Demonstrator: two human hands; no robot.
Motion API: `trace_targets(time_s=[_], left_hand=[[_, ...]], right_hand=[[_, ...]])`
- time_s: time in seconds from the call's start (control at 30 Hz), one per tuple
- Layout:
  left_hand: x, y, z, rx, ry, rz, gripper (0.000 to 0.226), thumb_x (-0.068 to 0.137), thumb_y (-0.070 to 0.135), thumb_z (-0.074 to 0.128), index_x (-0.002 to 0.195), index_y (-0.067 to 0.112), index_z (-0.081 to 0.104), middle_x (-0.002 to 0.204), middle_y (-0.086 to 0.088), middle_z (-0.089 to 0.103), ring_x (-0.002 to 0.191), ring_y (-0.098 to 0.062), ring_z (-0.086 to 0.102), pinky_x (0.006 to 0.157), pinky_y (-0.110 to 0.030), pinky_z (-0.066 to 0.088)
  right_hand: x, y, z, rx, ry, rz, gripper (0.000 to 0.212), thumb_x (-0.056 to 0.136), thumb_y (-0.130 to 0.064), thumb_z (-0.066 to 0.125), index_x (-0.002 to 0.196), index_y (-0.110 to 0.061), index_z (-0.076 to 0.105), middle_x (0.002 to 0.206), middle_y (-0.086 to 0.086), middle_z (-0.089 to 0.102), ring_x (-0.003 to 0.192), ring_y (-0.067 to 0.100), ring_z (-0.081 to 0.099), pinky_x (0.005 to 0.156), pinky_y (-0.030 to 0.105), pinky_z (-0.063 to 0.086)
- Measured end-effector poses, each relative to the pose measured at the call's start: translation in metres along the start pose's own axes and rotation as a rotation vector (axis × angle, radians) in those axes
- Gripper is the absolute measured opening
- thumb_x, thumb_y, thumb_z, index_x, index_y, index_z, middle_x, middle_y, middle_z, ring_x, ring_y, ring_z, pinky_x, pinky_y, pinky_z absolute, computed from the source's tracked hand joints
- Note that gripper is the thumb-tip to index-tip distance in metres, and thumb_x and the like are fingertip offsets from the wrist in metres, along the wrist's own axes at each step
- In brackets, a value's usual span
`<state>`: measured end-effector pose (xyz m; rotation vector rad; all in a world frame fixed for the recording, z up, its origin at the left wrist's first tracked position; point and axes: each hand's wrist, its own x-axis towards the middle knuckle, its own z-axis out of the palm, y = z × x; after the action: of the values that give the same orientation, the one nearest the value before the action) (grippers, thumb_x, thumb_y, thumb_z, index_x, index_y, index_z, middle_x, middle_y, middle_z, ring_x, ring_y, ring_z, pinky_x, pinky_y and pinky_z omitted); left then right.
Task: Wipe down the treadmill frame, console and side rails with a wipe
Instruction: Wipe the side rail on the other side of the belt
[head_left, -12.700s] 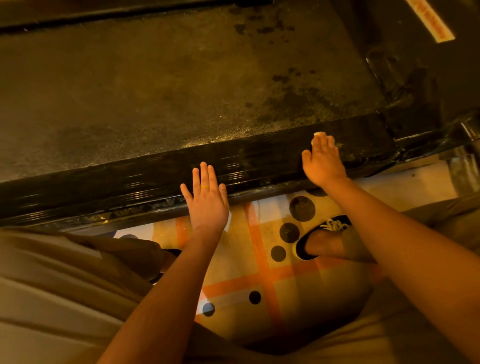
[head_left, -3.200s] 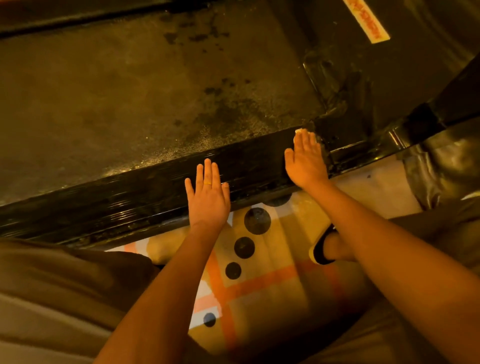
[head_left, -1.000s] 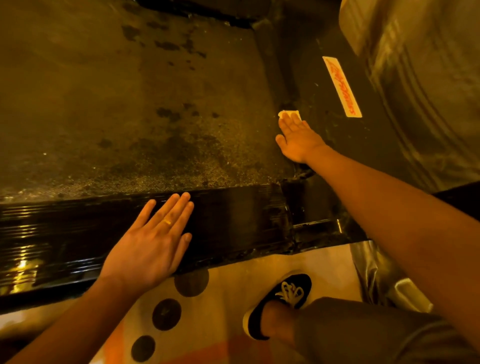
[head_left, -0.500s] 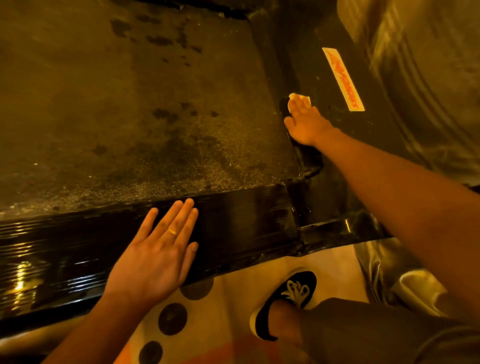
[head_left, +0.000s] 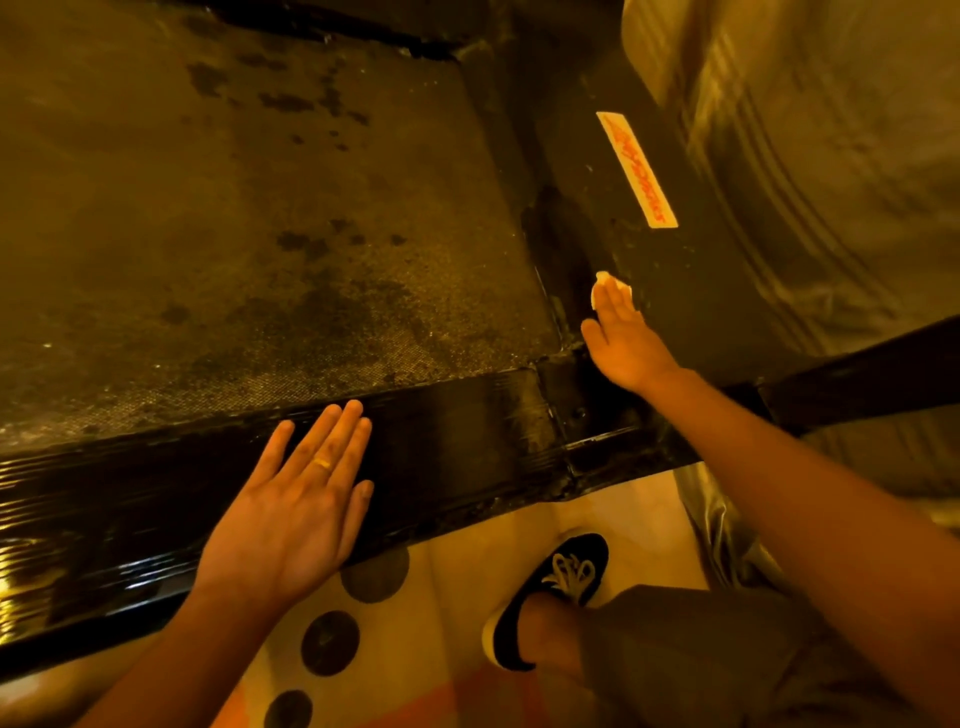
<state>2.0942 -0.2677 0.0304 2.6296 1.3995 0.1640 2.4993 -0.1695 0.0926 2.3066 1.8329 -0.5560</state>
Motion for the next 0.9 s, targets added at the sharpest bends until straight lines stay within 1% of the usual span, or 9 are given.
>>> trace_targets(time_s=[0.07, 0.13, 0.27, 0.37, 0.5, 0.67, 0.9], left_hand=[[0.000, 0.000, 0.001, -0.001, 0.007, 0.000, 0.062, 0.103, 0.043, 0.026, 0.152, 0.007, 0.037, 0.161, -0.012, 0.030, 0.149, -0.026, 0.028, 0.119, -0.053, 0.023], [0.001, 0.000, 0.002, 0.001, 0.011, 0.002, 0.062, 0.103, 0.043, 0.025, 0.152, 0.007, 0.037, 0.161, -0.012, 0.030, 0.149, -0.026, 0.027, 0.119, -0.052, 0.022], [0.001, 0.000, 0.002, 0.009, 0.014, 0.001, 0.062, 0.103, 0.043, 0.026, 0.153, 0.008, 0.036, 0.161, -0.011, 0.029, 0.150, -0.025, 0.026, 0.120, -0.050, 0.019], [0.001, 0.000, 0.002, 0.018, 0.009, -0.002, 0.061, 0.103, 0.043, 0.026, 0.154, 0.009, 0.034, 0.162, -0.010, 0.027, 0.151, -0.024, 0.024, 0.121, -0.049, 0.018], [0.001, 0.000, 0.001, 0.018, 0.004, -0.009, 0.061, 0.104, 0.043, 0.027, 0.154, 0.010, 0.033, 0.163, -0.009, 0.025, 0.151, -0.023, 0.022, 0.121, -0.048, 0.017], [0.000, 0.001, 0.000, 0.015, 0.008, -0.010, 0.061, 0.104, 0.042, 0.026, 0.154, 0.009, 0.034, 0.163, -0.009, 0.026, 0.151, -0.024, 0.023, 0.121, -0.048, 0.018], [-0.001, 0.002, 0.000, 0.005, 0.000, -0.008, 0.062, 0.104, 0.043, 0.023, 0.154, 0.008, 0.035, 0.162, -0.009, 0.026, 0.152, -0.023, 0.022, 0.121, -0.050, 0.020]], right_hand=[[-0.011, 0.006, 0.007, 0.007, 0.005, -0.001, 0.062, 0.108, -0.035, 0.024, 0.159, -0.016, -0.007, 0.166, 0.000, -0.015, 0.151, 0.018, -0.017, 0.123, 0.042, 0.000], [-0.002, 0.005, 0.004, 0.002, 0.008, -0.008, 0.063, 0.108, -0.035, 0.025, 0.159, -0.016, -0.008, 0.166, 0.001, -0.015, 0.151, 0.019, -0.017, 0.123, 0.043, -0.001], [0.056, 0.000, -0.020, 0.024, 0.042, 0.038, 0.064, 0.108, -0.036, 0.026, 0.159, -0.012, -0.005, 0.166, 0.004, -0.011, 0.152, 0.024, -0.013, 0.124, 0.044, -0.002], [0.104, -0.007, -0.036, 0.011, 0.065, 0.058, 0.065, 0.108, -0.034, 0.028, 0.158, -0.007, -0.002, 0.167, 0.010, -0.009, 0.153, 0.029, -0.010, 0.124, 0.044, -0.002], [0.132, -0.007, -0.044, -0.010, 0.069, 0.061, 0.065, 0.108, -0.033, 0.029, 0.158, -0.005, -0.001, 0.167, 0.012, -0.007, 0.153, 0.032, -0.008, 0.124, 0.046, -0.001], [0.101, -0.009, -0.034, 0.008, 0.085, 0.095, 0.065, 0.107, -0.034, 0.028, 0.158, -0.005, 0.000, 0.167, 0.010, -0.007, 0.153, 0.028, -0.007, 0.125, 0.043, 0.002], [-0.018, -0.009, 0.008, 0.080, 0.067, 0.144, 0.062, 0.108, -0.034, 0.026, 0.159, -0.009, 0.001, 0.167, 0.008, -0.007, 0.154, 0.026, -0.006, 0.123, 0.042, 0.005]])
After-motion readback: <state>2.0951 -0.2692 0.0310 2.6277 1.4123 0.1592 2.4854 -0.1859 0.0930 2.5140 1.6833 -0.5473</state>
